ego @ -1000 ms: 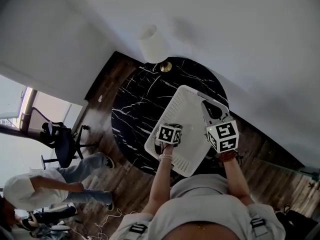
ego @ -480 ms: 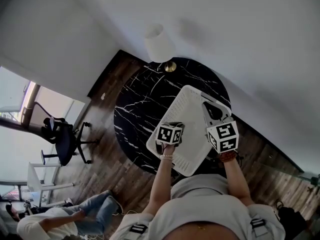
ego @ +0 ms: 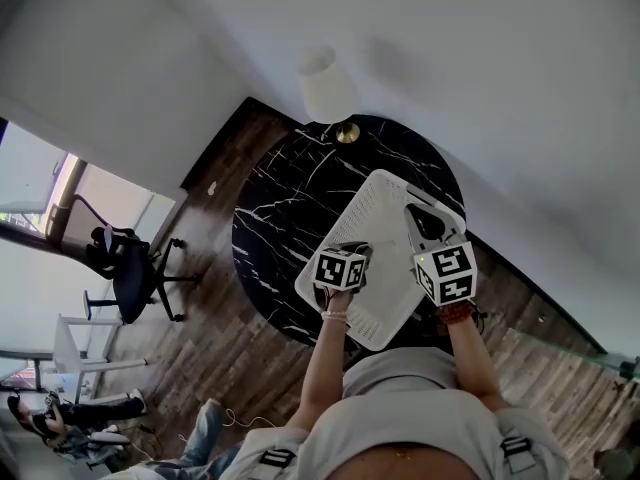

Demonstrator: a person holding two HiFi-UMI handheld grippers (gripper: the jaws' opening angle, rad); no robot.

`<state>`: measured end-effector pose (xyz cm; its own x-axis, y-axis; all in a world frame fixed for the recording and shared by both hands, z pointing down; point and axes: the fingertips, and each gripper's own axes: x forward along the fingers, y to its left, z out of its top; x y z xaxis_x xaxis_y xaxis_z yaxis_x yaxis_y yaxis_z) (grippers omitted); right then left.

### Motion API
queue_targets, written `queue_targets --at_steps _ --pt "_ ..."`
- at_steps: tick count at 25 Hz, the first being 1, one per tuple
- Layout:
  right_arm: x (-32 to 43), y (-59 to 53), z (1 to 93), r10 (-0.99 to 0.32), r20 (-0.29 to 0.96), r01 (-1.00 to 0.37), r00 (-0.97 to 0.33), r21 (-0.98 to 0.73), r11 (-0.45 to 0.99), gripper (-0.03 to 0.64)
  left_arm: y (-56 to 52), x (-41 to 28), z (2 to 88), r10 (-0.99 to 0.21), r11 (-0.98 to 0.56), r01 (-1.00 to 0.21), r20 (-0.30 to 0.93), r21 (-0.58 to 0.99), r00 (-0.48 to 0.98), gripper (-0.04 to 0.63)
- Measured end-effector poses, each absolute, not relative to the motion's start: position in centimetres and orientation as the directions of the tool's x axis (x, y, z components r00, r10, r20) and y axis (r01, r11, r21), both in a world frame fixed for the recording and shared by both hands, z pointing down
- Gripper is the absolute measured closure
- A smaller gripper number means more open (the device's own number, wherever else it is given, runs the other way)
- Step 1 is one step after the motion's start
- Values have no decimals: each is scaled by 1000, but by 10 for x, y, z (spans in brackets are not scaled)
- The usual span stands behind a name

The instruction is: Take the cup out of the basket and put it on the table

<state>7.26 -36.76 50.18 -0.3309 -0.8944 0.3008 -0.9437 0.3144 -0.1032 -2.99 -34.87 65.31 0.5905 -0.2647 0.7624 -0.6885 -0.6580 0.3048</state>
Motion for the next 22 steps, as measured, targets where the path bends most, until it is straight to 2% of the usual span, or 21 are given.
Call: queue_targets --at_steps 22 --pt "45 -367 505 -856 296 -905 -424 -98 415 607 -345 -40 589 -420 -616 -718 636 324 647 557"
